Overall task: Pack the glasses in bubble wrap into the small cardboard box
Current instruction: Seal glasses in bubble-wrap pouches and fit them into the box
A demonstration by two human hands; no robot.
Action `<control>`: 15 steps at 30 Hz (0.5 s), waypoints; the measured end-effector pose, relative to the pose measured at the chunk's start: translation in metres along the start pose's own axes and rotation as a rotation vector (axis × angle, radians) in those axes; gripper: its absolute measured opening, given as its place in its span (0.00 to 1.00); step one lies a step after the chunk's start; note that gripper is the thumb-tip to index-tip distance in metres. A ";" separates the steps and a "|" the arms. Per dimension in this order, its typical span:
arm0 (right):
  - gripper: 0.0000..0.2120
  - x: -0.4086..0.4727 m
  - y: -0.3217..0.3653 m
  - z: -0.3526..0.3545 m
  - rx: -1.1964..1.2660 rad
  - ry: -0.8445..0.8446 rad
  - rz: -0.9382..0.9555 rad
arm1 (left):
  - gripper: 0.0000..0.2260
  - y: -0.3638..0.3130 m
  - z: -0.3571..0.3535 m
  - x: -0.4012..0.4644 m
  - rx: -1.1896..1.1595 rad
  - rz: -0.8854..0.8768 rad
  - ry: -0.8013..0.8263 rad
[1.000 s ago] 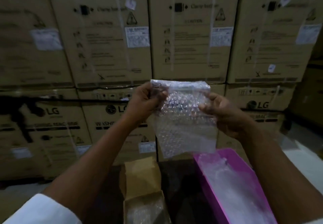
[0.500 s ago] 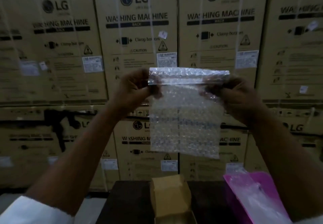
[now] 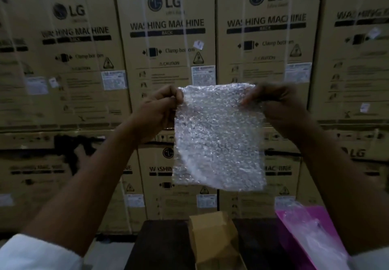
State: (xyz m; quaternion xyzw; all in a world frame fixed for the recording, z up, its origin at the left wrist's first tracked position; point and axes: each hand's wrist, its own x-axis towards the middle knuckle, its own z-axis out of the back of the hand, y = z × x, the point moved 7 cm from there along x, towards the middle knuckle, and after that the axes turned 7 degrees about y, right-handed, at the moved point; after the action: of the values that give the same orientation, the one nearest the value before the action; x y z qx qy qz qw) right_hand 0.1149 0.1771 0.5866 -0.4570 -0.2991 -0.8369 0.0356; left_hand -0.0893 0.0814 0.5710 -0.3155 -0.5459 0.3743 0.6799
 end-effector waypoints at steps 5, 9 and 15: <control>0.20 -0.001 -0.003 -0.012 -0.052 0.071 -0.046 | 0.14 0.010 0.007 -0.008 0.035 0.096 -0.040; 0.17 -0.004 -0.023 -0.012 0.031 0.097 -0.191 | 0.12 0.023 0.015 -0.008 0.188 0.103 -0.165; 0.11 -0.034 -0.066 -0.028 0.192 0.223 -0.424 | 0.08 0.067 0.010 -0.014 0.267 0.082 -0.245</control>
State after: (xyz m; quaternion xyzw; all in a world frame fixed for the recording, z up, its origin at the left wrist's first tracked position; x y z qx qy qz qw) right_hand 0.0913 0.2086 0.5181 -0.2836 -0.4606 -0.8386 -0.0647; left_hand -0.1119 0.1044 0.5103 -0.1961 -0.5569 0.5065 0.6284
